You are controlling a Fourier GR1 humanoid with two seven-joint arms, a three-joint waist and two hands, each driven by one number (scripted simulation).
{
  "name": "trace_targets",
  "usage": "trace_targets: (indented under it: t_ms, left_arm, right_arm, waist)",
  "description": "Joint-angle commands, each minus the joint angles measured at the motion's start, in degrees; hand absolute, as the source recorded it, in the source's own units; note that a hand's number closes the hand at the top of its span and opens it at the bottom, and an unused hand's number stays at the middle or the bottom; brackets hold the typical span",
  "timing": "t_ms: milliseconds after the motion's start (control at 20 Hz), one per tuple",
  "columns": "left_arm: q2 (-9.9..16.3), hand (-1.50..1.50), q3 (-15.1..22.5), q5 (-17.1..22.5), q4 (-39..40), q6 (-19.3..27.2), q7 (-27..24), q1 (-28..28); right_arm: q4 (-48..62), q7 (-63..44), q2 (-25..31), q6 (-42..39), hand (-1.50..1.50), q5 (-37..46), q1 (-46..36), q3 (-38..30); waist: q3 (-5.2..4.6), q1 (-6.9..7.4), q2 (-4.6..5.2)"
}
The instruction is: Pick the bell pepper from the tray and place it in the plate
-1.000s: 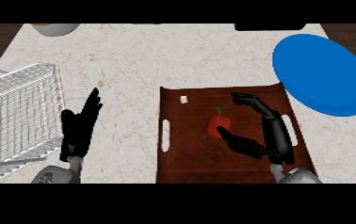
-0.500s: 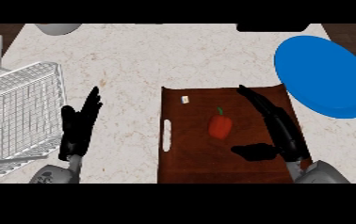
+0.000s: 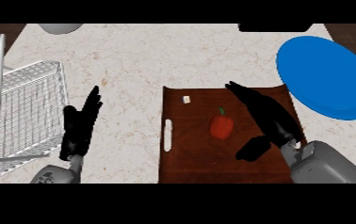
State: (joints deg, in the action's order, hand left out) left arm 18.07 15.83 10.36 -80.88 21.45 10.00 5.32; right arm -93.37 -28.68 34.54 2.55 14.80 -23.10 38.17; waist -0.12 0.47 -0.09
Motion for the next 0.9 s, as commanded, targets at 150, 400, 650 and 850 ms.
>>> trace_targets:
  t_ms: [150,400,650,850]
  left_arm:
    - [-2.25,0.0,-0.52,-2.86,0.74,1.43,0.61,0.42]
    - [-0.31,0.0,-3.2,-2.17,-3.69,-3.39,-0.56,-5.33]
    - [-4.39,0.0,-2.71,-5.45,-0.87,-2.44,-0.33,-3.22]
    - [-3.06,0.0,-6.39,-4.44,-2.53,-5.95,1.71,-2.73]
  right_arm:
    - [-0.14,-13.64,-6.88,-12.22,-1.5,-0.53,-5.54,-0.31]
    - [2.06,-9.4,-9.24,-15.13,-1.5,3.13,-1.21,-5.1]
    - [9.93,-5.17,-14.74,-17.85,-1.5,8.01,-2.06,-6.71]
    - [9.02,-4.29,-15.6,-22.55,-1.5,9.64,-1.98,-10.99]
  waist:
    - [0.08,-0.24,0.05]
    - [0.11,-0.29,0.01]
    - [0.12,-0.23,0.1]
    - [0.12,-0.24,0.08]
